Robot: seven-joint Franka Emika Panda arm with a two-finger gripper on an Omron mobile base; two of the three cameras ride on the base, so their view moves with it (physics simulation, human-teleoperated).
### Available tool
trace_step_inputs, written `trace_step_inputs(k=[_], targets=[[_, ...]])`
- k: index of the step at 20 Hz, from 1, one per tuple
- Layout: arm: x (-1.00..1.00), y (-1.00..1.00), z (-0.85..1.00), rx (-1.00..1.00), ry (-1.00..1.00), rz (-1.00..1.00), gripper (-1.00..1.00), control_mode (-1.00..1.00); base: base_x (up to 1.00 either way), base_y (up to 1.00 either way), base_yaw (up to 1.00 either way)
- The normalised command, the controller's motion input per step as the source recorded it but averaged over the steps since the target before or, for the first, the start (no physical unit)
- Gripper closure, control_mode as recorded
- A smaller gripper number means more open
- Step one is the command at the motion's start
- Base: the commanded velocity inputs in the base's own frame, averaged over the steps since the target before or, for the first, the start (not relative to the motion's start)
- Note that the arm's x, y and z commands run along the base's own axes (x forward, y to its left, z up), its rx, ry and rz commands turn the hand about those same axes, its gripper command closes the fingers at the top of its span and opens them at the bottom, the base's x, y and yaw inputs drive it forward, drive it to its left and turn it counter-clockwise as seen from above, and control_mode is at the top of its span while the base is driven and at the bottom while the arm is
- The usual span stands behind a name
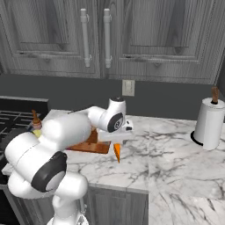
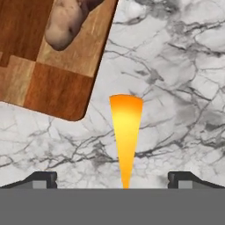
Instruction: Retrieve the reheated potato from the microwave, then place the potato, cheese, and condiment on the cutting board.
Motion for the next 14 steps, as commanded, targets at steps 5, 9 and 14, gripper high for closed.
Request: trace_step_inputs(k=[5,9,14], targets=[[0.14,-0.07,-0.24,0.01,0.18,0.08,-1.00,-1.00,0.00,0.00,0.00],[0.04,-0.07,-0.35,0.02,0.12,0.07,-1.00,-1.00,0.00,0.00,0.00],[0.01,-0.03,-0.31,0.09,0.02,0.05,-1.00,-1.00,0.00,0.00,0.00]])
